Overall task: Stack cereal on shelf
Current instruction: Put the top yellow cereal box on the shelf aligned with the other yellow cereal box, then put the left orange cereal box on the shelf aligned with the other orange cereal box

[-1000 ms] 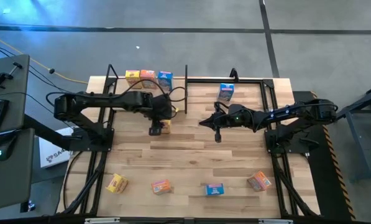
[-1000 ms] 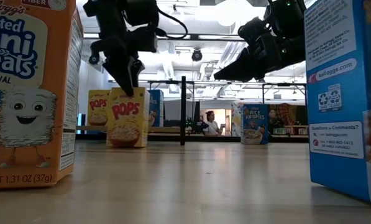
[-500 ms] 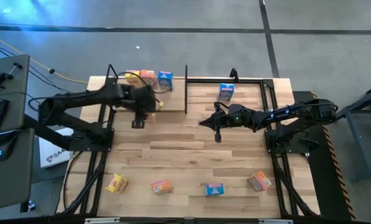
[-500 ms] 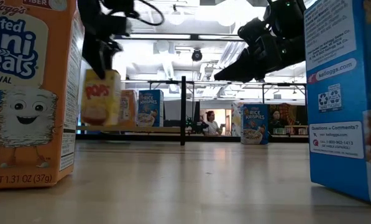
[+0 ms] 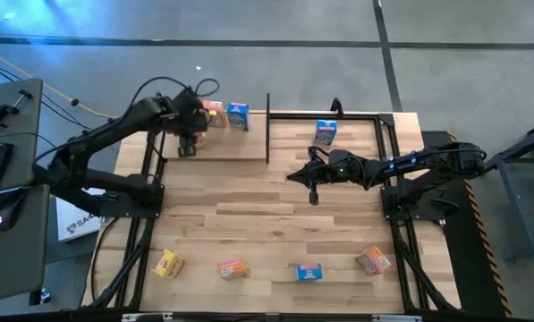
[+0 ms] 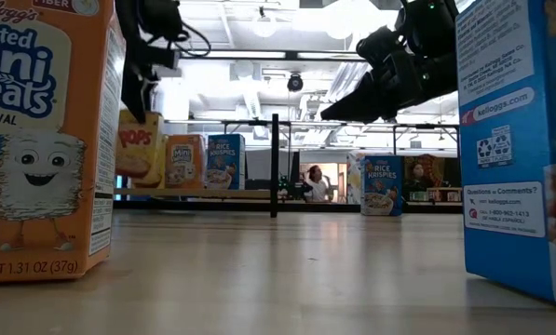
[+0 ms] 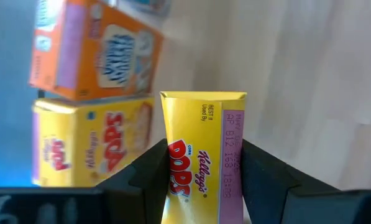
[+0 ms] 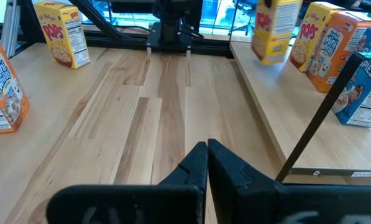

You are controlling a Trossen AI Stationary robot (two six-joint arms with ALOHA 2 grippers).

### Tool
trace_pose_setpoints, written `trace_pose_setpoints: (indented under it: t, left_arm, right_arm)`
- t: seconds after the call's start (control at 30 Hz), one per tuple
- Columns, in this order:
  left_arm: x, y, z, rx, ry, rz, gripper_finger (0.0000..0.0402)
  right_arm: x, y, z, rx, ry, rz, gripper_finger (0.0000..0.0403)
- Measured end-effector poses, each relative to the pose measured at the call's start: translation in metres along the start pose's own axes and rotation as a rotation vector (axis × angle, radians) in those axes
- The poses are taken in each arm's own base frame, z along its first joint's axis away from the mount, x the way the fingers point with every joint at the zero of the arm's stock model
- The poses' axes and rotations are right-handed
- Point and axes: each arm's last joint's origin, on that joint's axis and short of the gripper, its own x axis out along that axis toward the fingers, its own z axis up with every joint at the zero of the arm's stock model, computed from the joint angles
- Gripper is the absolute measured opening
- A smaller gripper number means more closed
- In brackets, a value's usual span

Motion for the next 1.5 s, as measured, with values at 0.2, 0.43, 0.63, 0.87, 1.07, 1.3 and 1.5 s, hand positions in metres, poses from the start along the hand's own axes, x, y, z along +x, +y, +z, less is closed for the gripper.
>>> trace_pose_setpoints:
  t: [0.2,0.43,0.63,0.87,1.07,1.3,1.5]
  left_arm:
    - [0.016,0.018,-0.004,0.001,0.036,0.01,0.0158]
    - [0.024,0.024,-0.005,-0.016,0.067,0.008,0.0188]
    - [0.021,0.025,-0.008,-0.024,0.074,0.034,0.0212]
    - [0.014,0.027,-0.008,-0.025,0.073,0.107,0.0221]
    - [-0.004,0.025,-0.013,0.004,0.06,0.21,0.0221]
    - [-0.017,0.003,-0.019,-0.186,-0.029,-0.019,0.0188]
    - [-0.022,-0.02,0.001,-0.179,-0.101,-0.061,0.0097]
  right_arm:
    - [0.0,0.0,-0.001,0.002,0.014,0.002,0.0]
    - [0.0,0.0,-0.002,0.0,0.016,0.002,0.0]
    - [0.0,0.0,-0.002,0.0,0.017,0.002,0.0]
    - [0.0,0.0,-0.002,0.0,0.017,0.002,0.0]
    - [0.0,0.0,-0.002,0.0,0.017,0.002,0.0]
    - [0.0,0.0,-0.001,-0.001,0.014,0.002,0.0]
    - [0.0,0.0,-0.001,-0.001,0.014,0.002,0.0]
